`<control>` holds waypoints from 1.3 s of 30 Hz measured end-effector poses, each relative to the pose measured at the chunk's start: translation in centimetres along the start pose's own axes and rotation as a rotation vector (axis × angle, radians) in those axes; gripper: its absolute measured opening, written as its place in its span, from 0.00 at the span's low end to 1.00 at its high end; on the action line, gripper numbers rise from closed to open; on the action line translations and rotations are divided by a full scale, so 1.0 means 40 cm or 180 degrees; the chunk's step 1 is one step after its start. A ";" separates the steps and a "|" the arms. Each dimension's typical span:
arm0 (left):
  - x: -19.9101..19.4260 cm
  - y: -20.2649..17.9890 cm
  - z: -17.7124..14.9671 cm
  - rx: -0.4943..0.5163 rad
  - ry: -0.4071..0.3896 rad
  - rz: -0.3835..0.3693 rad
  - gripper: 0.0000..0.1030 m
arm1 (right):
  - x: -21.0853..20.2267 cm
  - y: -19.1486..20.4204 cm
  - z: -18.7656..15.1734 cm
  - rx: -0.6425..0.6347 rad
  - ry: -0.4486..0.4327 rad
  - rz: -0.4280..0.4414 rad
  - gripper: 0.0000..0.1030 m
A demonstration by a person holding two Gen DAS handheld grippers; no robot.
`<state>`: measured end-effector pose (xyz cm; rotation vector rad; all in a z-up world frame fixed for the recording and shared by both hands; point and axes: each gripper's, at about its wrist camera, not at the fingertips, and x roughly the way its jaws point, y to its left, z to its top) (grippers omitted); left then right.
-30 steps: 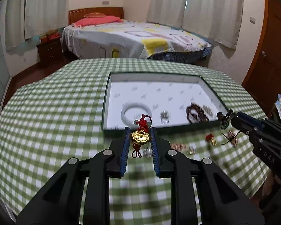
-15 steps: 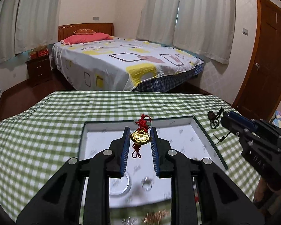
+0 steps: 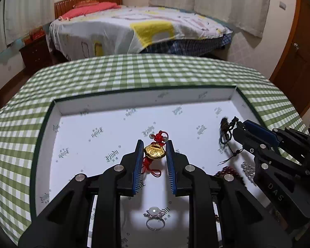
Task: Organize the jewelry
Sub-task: 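Carry both pendants over the jewelry box and open both grippers, then lower the right gripper onto the red rose gold pendant and close it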
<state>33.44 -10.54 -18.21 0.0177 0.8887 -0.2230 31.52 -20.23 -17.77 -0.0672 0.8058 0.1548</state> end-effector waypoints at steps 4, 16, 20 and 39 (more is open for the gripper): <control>0.020 0.003 -0.008 -0.0024 0.0083 0.0009 0.21 | 0.020 -0.004 -0.005 0.0010 0.0092 -0.0007 0.19; -0.015 0.010 -0.009 -0.0086 0.0007 0.0022 0.46 | -0.022 -0.015 0.004 0.0065 -0.0051 -0.0043 0.39; -0.066 0.018 -0.013 -0.0072 -0.0115 0.0089 0.51 | -0.073 -0.005 0.008 0.0001 -0.0163 -0.0120 0.39; -0.286 0.117 -0.241 -0.0281 -0.0104 0.0425 0.53 | -0.226 0.083 -0.196 -0.0038 0.0038 0.0043 0.39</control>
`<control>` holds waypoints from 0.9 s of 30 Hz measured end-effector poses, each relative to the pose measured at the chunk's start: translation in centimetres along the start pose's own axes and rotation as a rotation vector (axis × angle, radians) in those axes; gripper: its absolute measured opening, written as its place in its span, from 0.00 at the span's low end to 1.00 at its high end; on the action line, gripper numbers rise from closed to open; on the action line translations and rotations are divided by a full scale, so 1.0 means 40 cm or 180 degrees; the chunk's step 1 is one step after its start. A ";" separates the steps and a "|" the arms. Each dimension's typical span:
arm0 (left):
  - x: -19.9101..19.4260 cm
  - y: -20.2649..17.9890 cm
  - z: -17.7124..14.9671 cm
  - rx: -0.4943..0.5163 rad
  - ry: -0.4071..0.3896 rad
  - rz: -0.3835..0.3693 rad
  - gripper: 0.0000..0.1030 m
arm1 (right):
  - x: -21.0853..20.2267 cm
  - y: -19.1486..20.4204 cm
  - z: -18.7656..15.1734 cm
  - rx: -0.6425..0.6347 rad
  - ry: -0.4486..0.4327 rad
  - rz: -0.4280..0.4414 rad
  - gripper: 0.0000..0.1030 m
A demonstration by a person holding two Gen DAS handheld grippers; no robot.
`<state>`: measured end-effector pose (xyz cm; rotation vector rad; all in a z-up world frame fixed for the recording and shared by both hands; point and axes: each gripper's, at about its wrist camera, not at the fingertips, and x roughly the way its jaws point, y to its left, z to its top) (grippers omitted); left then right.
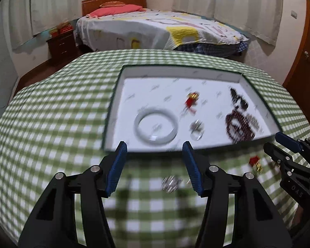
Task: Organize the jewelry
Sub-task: 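Lower the right gripper onto the red rose gold pendant and close it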
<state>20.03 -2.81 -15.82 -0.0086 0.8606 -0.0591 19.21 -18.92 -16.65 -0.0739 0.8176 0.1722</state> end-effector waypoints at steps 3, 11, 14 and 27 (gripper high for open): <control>-0.006 0.022 -0.035 -0.0033 0.0047 0.0099 0.53 | 0.017 0.009 -0.024 -0.0010 0.0096 0.0025 0.39; -0.005 0.083 -0.082 -0.0148 0.0170 0.0228 0.53 | 0.066 0.021 -0.034 -0.0041 0.0254 0.0024 0.38; -0.005 0.090 -0.085 -0.0167 0.0178 0.0236 0.53 | 0.073 0.025 -0.040 -0.0048 0.0281 0.0026 0.38; 0.009 0.062 -0.093 -0.0088 0.0234 0.0190 0.53 | 0.054 0.029 -0.058 -0.0095 0.0303 0.0106 0.18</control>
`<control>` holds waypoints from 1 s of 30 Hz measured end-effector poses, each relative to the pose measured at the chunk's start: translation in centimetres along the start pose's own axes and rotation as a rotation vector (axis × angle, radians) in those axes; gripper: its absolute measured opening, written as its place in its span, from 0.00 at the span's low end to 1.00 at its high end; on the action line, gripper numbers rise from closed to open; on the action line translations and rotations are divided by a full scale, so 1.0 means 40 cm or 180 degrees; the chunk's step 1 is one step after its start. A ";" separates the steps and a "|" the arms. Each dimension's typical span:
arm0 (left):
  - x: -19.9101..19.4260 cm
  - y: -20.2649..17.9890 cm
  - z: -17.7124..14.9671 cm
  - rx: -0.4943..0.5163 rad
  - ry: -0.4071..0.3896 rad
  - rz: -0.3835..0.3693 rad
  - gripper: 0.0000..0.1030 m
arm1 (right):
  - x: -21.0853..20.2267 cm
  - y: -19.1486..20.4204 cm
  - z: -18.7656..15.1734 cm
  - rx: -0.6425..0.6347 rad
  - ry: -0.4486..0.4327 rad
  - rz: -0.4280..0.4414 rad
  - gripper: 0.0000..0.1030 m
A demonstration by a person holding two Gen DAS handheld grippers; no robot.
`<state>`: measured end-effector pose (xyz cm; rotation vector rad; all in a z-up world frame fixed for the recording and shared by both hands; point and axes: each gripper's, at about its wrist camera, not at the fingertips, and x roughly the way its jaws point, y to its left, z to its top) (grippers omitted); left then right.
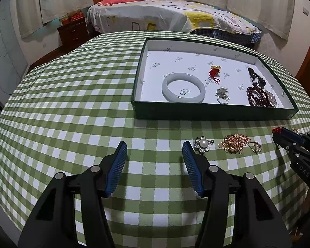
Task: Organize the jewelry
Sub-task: 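Lower the right gripper onto the red rose gold pendant and close it, then grasp the pearl flower brooch with the left gripper while the right holds the rose pendant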
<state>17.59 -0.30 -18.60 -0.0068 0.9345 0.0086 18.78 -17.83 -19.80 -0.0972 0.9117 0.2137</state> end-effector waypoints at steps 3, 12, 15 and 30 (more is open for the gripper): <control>0.003 -0.008 0.000 0.0020 0.0008 -0.0013 0.53 | -0.005 0.000 -0.004 -0.0009 -0.0004 -0.0020 0.18; 0.011 -0.048 0.001 0.0120 0.0021 -0.0095 0.53 | -0.029 -0.021 -0.021 0.0059 -0.0024 -0.0056 0.18; 0.009 -0.061 0.006 0.0141 0.0003 -0.0127 0.53 | -0.036 -0.024 -0.025 0.0060 -0.0032 -0.0070 0.18; 0.044 -0.105 0.003 0.0348 0.0041 -0.0259 0.31 | -0.044 -0.032 -0.031 0.0056 -0.0073 -0.0099 0.18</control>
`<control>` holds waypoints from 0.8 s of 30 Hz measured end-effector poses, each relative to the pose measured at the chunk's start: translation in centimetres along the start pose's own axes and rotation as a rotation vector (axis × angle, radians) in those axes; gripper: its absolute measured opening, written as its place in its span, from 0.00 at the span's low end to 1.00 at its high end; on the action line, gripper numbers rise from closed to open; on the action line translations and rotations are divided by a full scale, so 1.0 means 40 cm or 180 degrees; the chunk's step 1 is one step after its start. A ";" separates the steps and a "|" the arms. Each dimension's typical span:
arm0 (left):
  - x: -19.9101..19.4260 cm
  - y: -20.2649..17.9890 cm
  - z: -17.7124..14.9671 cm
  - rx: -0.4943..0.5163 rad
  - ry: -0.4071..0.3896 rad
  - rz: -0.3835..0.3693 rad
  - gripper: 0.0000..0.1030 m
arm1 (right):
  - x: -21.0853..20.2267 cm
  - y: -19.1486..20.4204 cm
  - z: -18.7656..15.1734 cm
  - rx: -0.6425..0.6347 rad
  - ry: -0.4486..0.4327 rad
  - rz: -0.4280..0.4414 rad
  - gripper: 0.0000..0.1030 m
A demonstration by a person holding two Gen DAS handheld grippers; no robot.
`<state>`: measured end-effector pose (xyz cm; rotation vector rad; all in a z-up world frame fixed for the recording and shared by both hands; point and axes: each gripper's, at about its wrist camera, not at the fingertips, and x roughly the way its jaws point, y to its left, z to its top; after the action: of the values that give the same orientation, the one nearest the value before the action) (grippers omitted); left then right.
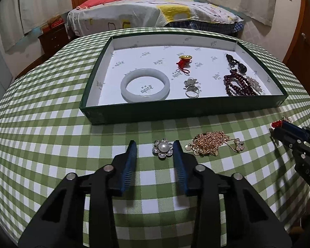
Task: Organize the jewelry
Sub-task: 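Grasp the pearl flower brooch with the left gripper while the right holds the rose pendant, then carry rose pendant and flower brooch into the box and open both grippers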
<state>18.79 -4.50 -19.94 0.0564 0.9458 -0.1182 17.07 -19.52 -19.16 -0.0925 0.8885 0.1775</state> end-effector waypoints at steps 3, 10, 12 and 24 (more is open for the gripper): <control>-0.002 -0.005 -0.003 0.0055 -0.0007 -0.0041 0.20 | 0.001 -0.001 -0.002 0.0006 0.0004 0.0011 0.18; -0.005 0.000 -0.007 0.0054 -0.0015 -0.0079 0.19 | 0.000 0.000 -0.003 0.0006 -0.0002 0.0015 0.18; -0.006 0.000 -0.008 0.0057 -0.0015 -0.0078 0.19 | 0.000 0.000 -0.003 0.0006 -0.0003 0.0014 0.18; -0.023 -0.002 -0.009 0.0055 -0.0049 -0.0077 0.19 | -0.002 0.002 -0.002 0.0001 -0.0011 0.0013 0.18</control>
<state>17.95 -4.46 -19.42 0.0601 0.9303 -0.1489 16.95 -19.47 -19.16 -0.0900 0.8853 0.1813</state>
